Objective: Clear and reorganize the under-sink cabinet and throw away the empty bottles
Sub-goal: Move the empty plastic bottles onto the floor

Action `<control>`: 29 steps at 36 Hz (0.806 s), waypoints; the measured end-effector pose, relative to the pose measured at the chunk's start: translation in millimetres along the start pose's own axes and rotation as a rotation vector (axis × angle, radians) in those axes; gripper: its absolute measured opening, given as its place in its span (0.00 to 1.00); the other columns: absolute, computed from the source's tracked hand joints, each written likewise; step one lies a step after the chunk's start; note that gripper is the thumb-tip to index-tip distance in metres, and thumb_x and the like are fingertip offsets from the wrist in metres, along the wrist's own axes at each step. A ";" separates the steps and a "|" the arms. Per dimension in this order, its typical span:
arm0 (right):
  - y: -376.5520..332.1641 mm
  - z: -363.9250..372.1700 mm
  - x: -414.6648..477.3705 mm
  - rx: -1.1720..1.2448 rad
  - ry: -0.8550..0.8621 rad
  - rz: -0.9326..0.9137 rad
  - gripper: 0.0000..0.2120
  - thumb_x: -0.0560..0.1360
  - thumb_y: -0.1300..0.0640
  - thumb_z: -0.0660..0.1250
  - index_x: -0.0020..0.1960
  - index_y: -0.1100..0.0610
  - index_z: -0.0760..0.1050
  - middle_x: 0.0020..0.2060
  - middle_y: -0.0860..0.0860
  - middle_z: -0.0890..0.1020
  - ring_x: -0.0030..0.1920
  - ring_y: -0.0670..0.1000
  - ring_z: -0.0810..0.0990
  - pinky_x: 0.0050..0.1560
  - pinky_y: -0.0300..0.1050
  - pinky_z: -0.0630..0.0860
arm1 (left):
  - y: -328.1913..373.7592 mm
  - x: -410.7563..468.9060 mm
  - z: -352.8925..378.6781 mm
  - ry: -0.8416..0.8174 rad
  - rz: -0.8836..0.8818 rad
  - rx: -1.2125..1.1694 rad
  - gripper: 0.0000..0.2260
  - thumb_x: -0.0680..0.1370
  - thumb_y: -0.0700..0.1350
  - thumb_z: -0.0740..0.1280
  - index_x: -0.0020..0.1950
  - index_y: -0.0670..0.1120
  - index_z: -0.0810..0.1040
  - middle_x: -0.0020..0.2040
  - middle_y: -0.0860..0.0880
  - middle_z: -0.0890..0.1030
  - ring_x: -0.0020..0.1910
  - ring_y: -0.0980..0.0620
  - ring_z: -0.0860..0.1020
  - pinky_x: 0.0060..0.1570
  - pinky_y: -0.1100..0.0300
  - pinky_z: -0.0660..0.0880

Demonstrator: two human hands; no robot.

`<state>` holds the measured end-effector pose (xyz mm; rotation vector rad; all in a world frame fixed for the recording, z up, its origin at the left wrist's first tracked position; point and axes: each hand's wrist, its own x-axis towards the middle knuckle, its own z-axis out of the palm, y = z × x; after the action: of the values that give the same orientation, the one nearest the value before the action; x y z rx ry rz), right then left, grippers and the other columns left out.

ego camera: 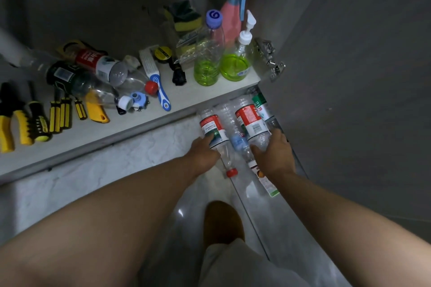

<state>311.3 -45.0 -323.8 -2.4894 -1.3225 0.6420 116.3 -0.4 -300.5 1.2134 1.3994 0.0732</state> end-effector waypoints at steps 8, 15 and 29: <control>-12.0 2.3 9.9 -0.147 0.025 -0.045 0.33 0.76 0.43 0.70 0.73 0.56 0.59 0.68 0.58 0.69 0.67 0.58 0.70 0.62 0.55 0.77 | -7.6 -3.1 -6.5 -0.102 -0.074 -0.111 0.25 0.81 0.36 0.65 0.76 0.53 0.69 0.57 0.50 0.74 0.47 0.54 0.75 0.63 0.50 0.76; -18.4 -1.0 2.7 -0.140 0.021 -0.084 0.36 0.75 0.43 0.70 0.74 0.57 0.59 0.70 0.59 0.67 0.70 0.58 0.69 0.66 0.57 0.75 | -6.0 -18.9 -24.2 -0.068 -0.019 -0.008 0.22 0.81 0.39 0.65 0.76 0.51 0.71 0.71 0.47 0.72 0.63 0.49 0.75 0.63 0.54 0.76; -138.1 -37.9 -0.4 -0.114 -0.021 -0.664 0.22 0.73 0.53 0.71 0.65 0.56 0.70 0.57 0.56 0.75 0.59 0.58 0.74 0.59 0.56 0.74 | 3.3 -65.5 -212.4 0.408 0.219 0.530 0.09 0.77 0.42 0.68 0.57 0.49 0.79 0.52 0.47 0.83 0.53 0.45 0.82 0.51 0.58 0.76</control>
<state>230.2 31.0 -233.6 -1.9186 -2.0850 0.4357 -60.3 82.6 -194.1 1.8697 1.6926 0.1111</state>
